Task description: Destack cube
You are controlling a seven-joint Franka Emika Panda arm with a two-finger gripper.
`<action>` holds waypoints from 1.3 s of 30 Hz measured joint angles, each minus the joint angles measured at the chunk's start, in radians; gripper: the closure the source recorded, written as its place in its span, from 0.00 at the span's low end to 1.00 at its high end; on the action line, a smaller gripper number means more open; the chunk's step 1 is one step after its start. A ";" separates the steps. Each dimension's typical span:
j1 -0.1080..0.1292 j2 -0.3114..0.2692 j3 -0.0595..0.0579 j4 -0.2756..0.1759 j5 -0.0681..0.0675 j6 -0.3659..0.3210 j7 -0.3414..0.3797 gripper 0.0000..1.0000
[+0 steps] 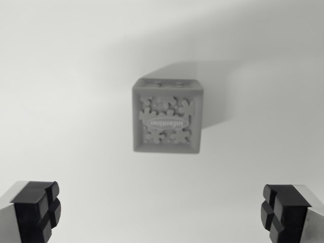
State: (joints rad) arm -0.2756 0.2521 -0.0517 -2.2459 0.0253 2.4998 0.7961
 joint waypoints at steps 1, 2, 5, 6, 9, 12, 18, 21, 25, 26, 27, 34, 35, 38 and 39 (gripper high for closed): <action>0.000 -0.010 0.000 0.001 -0.001 -0.010 0.001 0.00; 0.000 -0.019 0.000 0.002 -0.002 -0.021 0.001 0.00; 0.000 -0.047 0.000 0.006 -0.005 -0.053 0.003 0.00; 0.000 -0.052 -0.001 0.007 -0.005 -0.059 0.003 0.00; 0.000 -0.078 -0.001 0.014 -0.008 -0.091 0.005 0.00; 0.000 -0.097 -0.001 0.021 -0.010 -0.118 0.006 0.00; 0.000 -0.139 -0.001 0.039 -0.013 -0.176 0.008 0.00; 0.000 -0.155 -0.001 0.049 -0.014 -0.203 0.009 0.00; 0.000 -0.178 -0.001 0.063 -0.016 -0.240 0.010 0.00; 0.000 -0.183 -0.001 0.068 -0.016 -0.249 0.010 0.00; 0.000 -0.188 -0.001 0.072 -0.016 -0.258 0.010 0.00; 0.000 -0.213 -0.001 0.096 -0.017 -0.307 0.012 0.00; 0.000 -0.216 -0.001 0.099 -0.018 -0.314 0.012 0.00; 0.000 -0.226 -0.001 0.109 -0.018 -0.333 0.012 0.00; 0.000 -0.229 -0.001 0.112 -0.018 -0.340 0.012 0.00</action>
State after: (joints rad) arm -0.2756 0.0235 -0.0527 -2.1341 0.0072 2.1602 0.8082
